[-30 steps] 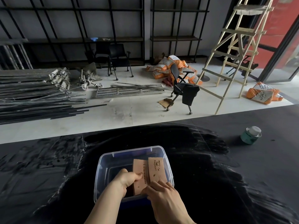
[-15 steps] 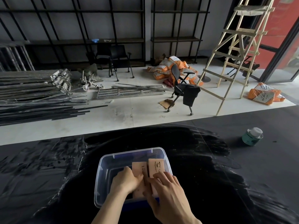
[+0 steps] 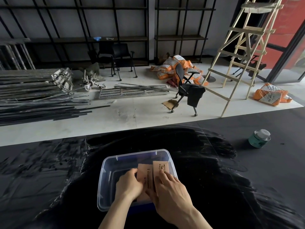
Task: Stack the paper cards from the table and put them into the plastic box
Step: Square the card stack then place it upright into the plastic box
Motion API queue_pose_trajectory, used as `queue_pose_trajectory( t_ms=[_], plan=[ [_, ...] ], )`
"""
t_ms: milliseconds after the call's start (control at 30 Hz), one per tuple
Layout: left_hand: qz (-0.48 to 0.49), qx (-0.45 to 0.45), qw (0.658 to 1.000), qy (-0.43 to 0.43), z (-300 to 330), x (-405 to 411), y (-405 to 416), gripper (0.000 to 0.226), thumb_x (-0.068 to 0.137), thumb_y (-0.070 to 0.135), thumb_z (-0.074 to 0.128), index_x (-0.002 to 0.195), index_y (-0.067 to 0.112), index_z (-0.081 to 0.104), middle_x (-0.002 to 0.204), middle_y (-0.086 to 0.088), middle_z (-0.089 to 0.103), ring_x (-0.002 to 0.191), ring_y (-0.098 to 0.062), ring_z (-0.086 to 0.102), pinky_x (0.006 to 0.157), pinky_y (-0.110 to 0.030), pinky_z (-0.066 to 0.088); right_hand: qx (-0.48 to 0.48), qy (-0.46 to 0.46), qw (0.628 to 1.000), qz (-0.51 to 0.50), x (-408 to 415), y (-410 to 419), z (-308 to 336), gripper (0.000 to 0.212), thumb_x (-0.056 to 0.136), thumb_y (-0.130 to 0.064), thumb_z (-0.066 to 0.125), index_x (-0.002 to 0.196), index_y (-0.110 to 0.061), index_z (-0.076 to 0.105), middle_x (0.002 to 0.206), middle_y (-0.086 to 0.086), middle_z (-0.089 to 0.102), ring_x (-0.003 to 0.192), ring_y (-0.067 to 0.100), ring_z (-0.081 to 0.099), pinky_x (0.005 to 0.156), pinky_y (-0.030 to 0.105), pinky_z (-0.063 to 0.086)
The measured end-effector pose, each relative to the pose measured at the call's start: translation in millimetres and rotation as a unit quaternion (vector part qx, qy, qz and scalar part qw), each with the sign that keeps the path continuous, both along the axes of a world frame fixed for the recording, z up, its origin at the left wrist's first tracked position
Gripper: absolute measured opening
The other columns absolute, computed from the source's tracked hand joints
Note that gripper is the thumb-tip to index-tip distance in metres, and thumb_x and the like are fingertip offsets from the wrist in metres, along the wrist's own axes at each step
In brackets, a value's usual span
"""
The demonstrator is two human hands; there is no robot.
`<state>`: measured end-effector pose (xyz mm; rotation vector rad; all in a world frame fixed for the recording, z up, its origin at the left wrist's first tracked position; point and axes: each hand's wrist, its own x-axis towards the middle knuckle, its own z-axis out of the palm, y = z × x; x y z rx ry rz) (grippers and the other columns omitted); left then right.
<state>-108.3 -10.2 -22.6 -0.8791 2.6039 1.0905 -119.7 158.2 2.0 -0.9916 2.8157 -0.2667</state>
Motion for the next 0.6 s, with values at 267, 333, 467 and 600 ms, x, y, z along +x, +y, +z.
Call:
queue_pose_trajectory(
  t_ms=[267,333,467,600],
  plan=[
    [0.01,-0.005,1.0,0.013,-2.5,0.9,2.4,0.043,0.087,0.03,0.064,0.13,0.033,0.059,0.106,0.006,0.074,0.091,-0.021,0.071,0.072,-0.03,0.054,-0.016,0.003,1.0,-0.022,3.9,0.3,-7.4,0.049,0.103,-0.053,0.036,0.128,-0.02,0.061,0.134,0.002,0.054,0.127,0.021,0.052,0.081,0.036,0.059],
    [0.017,0.002,1.0,0.007,-1.3,1.0,3.4,0.044,0.086,0.029,0.065,0.129,0.031,0.055,0.095,0.007,0.068,0.091,-0.023,0.071,0.072,-0.032,0.055,-0.016,0.006,1.0,-0.019,3.5,1.7,-7.2,0.049,0.103,-0.052,0.034,0.126,-0.019,0.062,0.134,0.002,0.055,0.127,0.021,0.053,0.082,0.034,0.059],
    [0.026,0.006,1.0,-0.002,1.9,1.6,5.4,0.04,0.086,0.037,0.067,0.117,0.022,0.048,0.091,0.006,0.062,0.085,-0.021,0.068,0.068,-0.034,0.056,-0.037,0.013,0.999,-0.023,4.0,5.3,-6.4,0.053,0.102,-0.054,0.031,0.123,-0.018,0.064,0.131,-0.001,0.058,0.124,0.017,0.055,0.08,0.031,0.059],
    [0.02,-0.012,1.0,0.0,5.6,3.2,5.0,0.031,0.087,0.046,0.066,0.101,0.023,0.052,0.086,0.006,0.067,0.075,-0.014,0.066,0.057,-0.029,0.048,-0.059,0.021,0.998,-0.024,6.2,5.4,-6.6,0.057,0.101,-0.055,0.029,0.123,-0.018,0.066,0.13,-0.003,0.06,0.126,0.016,0.056,0.079,0.029,0.059]
  ],
)
